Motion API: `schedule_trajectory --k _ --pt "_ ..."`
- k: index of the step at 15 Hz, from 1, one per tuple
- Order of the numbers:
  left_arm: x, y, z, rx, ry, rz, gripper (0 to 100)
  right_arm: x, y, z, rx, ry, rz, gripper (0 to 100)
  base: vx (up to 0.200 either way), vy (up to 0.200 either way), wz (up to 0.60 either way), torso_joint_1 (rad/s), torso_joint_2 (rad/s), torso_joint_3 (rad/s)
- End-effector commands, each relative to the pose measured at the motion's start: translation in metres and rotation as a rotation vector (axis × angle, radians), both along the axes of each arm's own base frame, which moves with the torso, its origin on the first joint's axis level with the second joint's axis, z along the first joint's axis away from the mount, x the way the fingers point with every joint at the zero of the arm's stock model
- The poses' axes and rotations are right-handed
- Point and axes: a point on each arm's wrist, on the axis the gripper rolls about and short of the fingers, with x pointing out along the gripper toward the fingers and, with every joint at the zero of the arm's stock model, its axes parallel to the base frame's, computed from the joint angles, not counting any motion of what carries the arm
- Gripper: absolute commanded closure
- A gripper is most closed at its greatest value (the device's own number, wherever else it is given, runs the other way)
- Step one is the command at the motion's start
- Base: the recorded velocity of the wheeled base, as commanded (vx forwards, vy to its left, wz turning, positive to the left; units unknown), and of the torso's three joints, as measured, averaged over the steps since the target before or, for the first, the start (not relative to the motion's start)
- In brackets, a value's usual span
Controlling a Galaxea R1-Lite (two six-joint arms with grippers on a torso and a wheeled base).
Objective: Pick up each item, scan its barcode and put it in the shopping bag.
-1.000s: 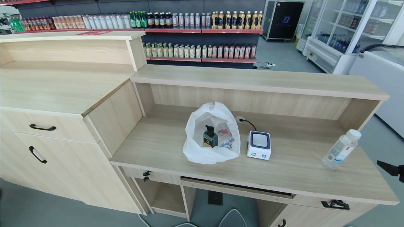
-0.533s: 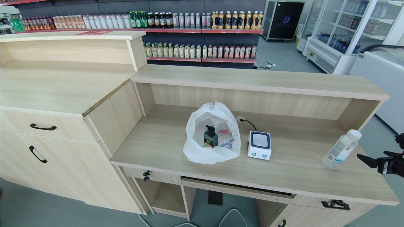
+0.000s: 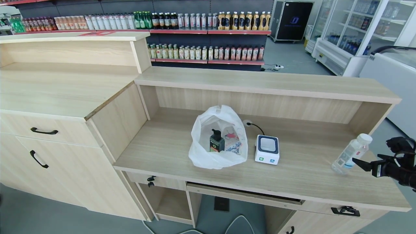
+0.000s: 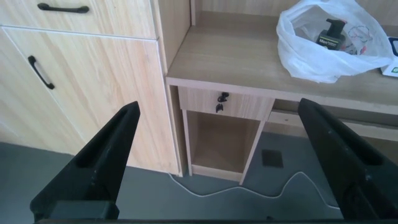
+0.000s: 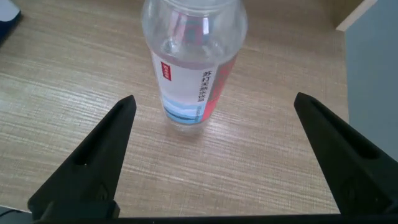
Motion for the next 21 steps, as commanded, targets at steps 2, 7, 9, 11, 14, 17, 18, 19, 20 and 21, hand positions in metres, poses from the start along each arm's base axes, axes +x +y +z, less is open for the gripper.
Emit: schedule_trajectory --k 2,7,9,11,14,17,18,19,20,21 --pt "0.0 0.0 0.0 0.0 0.0 0.0 0 0.014 0.004 -0.011 0.0 0.001 0.029 0 0.0 0.0 0.0 0.0 0.0 0.0" --pt "0.0 0.0 0.0 0.0 0.0 0.0 0 0.033 0.01 -0.014 -0.021 -0.031 0.068 0 0.0 0.0 0.0 0.0 0.0 0.0" --pt "0.0 0.0 0.0 0.0 -0.001 0.0 0 0.038 0.014 -0.02 -0.023 -0.033 0.082 0 0.0 0.0 0.0 0.0 0.0 0.0" --pt "0.0 0.0 0.0 0.0 -0.001 0.0 0 0.041 0.017 -0.024 -0.025 -0.036 0.091 0 0.0 0.0 0.0 0.0 0.0 0.0" --pt "0.0 0.0 0.0 0.0 0.0 0.0 0 0.047 0.018 -0.028 -0.036 -0.046 0.092 0 0.0 0.0 0.0 0.0 0.0 0.0" --pt "0.0 0.0 0.0 0.0 -0.001 0.0 0 0.054 0.017 -0.03 -0.049 -0.053 0.076 0 0.0 0.0 0.0 0.0 0.0 0.0" --pt "0.0 0.0 0.0 0.0 0.0 0.0 0 0.057 0.016 -0.031 -0.051 -0.057 0.077 0 0.0 0.0 0.0 0.0 0.0 0.0" --pt "0.0 0.0 0.0 0.0 0.0 0.0 0 0.058 0.016 -0.031 -0.053 -0.06 0.077 0 0.0 0.0 0.0 0.0 0.0 0.0" --pt "0.0 0.0 0.0 0.0 -0.001 0.0 0 0.061 0.017 -0.032 -0.054 -0.063 0.082 0 0.0 0.0 0.0 0.0 0.0 0.0" --pt "0.0 0.0 0.0 0.0 0.0 0.0 0 0.062 0.019 -0.032 -0.054 -0.064 0.086 0 0.0 0.0 0.0 0.0 0.0 0.0"
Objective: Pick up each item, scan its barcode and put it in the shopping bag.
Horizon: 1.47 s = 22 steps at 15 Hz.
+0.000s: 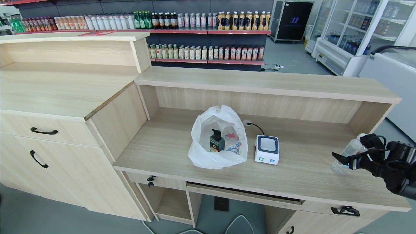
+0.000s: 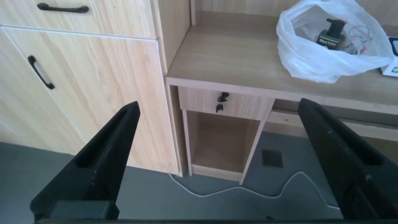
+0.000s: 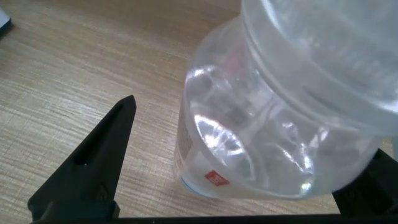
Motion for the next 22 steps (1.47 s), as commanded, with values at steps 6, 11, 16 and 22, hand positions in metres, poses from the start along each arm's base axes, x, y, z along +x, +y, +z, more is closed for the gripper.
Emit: schedule_trajectory --k 6,11,16,22 --pt "0.0 0.0 0.0 0.0 0.0 0.001 0 0.005 0.007 -0.005 0.005 0.003 0.02 0 0.0 0.0 0.0 0.0 0.0 0.0" --pt "0.0 0.0 0.0 0.0 0.0 0.001 0 0.006 0.008 -0.006 -0.002 -0.014 0.024 100 0.0 0.0 0.0 0.0 0.0 0.0" --pt "0.0 0.0 0.0 0.0 0.0 0.001 0 0.006 0.008 -0.006 -0.004 -0.014 0.021 100 0.0 0.0 0.0 0.0 0.0 0.0" --pt "0.0 0.0 0.0 0.0 0.0 0.001 0 0.006 0.011 0.018 0.112 -0.041 -0.003 100 0.0 0.0 0.0 0.0 0.0 0.0"
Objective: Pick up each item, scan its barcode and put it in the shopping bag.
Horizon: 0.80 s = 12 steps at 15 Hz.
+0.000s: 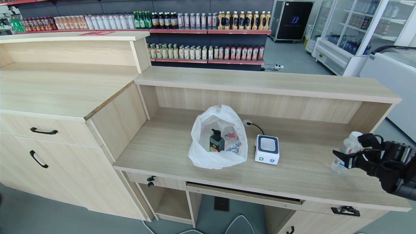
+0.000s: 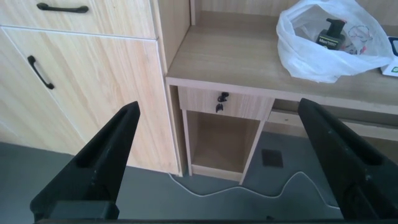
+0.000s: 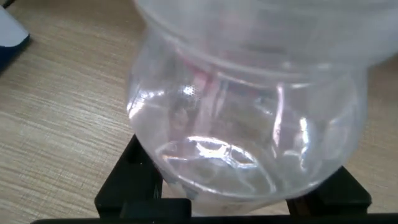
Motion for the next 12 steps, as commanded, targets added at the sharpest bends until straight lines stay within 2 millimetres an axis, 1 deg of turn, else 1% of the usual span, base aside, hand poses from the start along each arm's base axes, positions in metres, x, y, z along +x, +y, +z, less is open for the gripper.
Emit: schedule_trajectory --k 1,2,3,4,5,6,7,8,9,11,12 --pt "0.0 0.0 0.0 0.0 0.001 0.001 0 0.001 0.005 0.024 0.027 -0.043 0.001 100 0.0 0.0 0.0 0.0 0.0 0.0" --pt "0.0 0.0 0.0 0.0 -0.001 0.001 0 -0.001 0.016 0.057 0.138 -0.051 0.006 100 0.0 0.0 0.0 0.0 0.0 0.0" --pt "0.0 0.0 0.0 0.0 -0.002 0.001 0 -0.006 0.031 0.095 0.262 -0.033 0.022 100 0.0 0.0 0.0 0.0 0.0 0.0" --pt "0.0 0.0 0.0 0.0 -0.001 0.001 0 -0.016 0.049 0.136 0.395 -0.013 0.072 100 0.0 0.0 0.0 0.0 0.0 0.0" --pt "0.0 0.0 0.0 0.0 -0.001 0.001 0 -0.024 0.061 0.165 0.479 0.003 0.123 100 0.0 0.0 0.0 0.0 0.0 0.0" --pt "0.0 0.0 0.0 0.0 -0.001 0.001 0 -0.04 0.083 0.206 0.563 0.023 0.217 100 0.0 0.0 0.0 0.0 0.0 0.0" --pt "0.0 0.0 0.0 0.0 0.001 0.001 0 -0.054 0.102 0.236 0.605 0.038 0.298 100 0.0 0.0 0.0 0.0 0.0 0.0" --pt "0.0 0.0 0.0 0.0 0.001 0.001 0 -0.069 0.124 0.262 0.637 0.056 0.395 100 0.0 0.0 0.0 0.0 0.0 0.0" --pt "0.0 0.0 0.0 0.0 -0.001 0.001 0 -0.081 0.144 0.28 0.657 0.068 0.479 100 0.0 0.0 0.0 0.0 0.0 0.0" --pt "0.0 0.0 0.0 0.0 -0.001 0.001 0 -0.105 0.186 0.303 0.68 0.092 0.628 100 0.0 0.0 0.0 0.0 0.0 0.0" --pt "0.0 0.0 0.0 0.0 -0.002 0.001 0 -0.116 0.203 0.307 0.696 0.12 0.684 100 0.0 0.0 0.0 0.0 0.0 0.0"
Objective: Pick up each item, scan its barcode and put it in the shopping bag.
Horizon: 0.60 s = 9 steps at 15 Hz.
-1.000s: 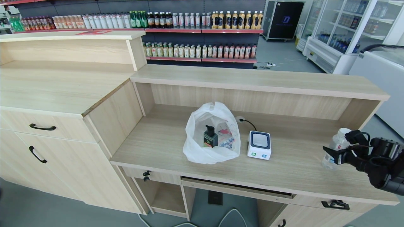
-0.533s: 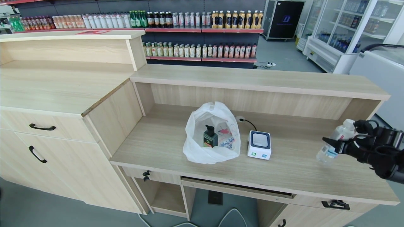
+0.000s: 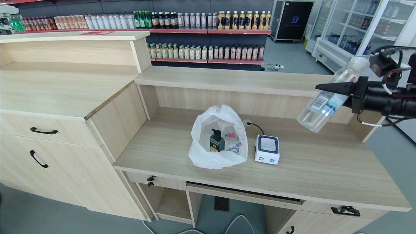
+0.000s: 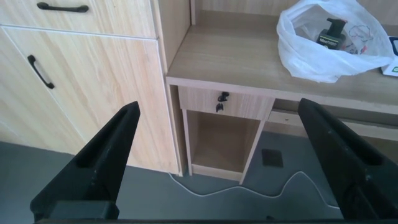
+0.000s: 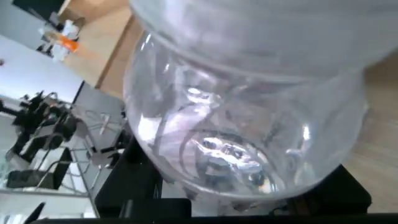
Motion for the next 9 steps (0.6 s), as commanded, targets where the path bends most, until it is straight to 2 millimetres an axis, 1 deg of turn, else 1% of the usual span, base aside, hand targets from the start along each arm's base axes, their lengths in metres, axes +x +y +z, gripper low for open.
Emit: schedule_trajectory --k 1,3,4,5,7,8,9 --pt "0.0 0.0 0.0 0.0 -0.002 0.0 0 -0.058 0.054 0.049 0.033 -0.079 0.201 100 0.0 0.0 0.0 0.0 0.0 0.0" --pt "0.0 0.0 0.0 0.0 0.001 0.0 0 -0.078 0.082 0.057 0.038 -0.065 0.317 100 0.0 0.0 0.0 0.0 0.0 0.0" --pt "0.0 0.0 0.0 0.0 0.0 0.0 0 -0.083 0.087 0.059 0.039 -0.065 0.343 100 0.0 0.0 0.0 0.0 0.0 0.0" --pt "0.0 0.0 0.0 0.0 0.0 0.0 0 -0.098 0.099 0.063 0.041 -0.063 0.409 100 0.0 0.0 0.0 0.0 0.0 0.0" --pt "0.0 0.0 0.0 0.0 0.0 0.0 0 -0.116 0.113 0.061 0.041 -0.072 0.489 100 0.0 0.0 0.0 0.0 0.0 0.0" --pt "0.0 0.0 0.0 0.0 0.0 0.0 0 -0.129 0.118 0.057 0.033 -0.076 0.534 100 0.0 0.0 0.0 0.0 0.0 0.0" --pt "0.0 0.0 0.0 0.0 -0.002 0.0 0 -0.134 0.122 0.052 0.009 -0.102 0.565 100 0.0 0.0 0.0 0.0 0.0 0.0"
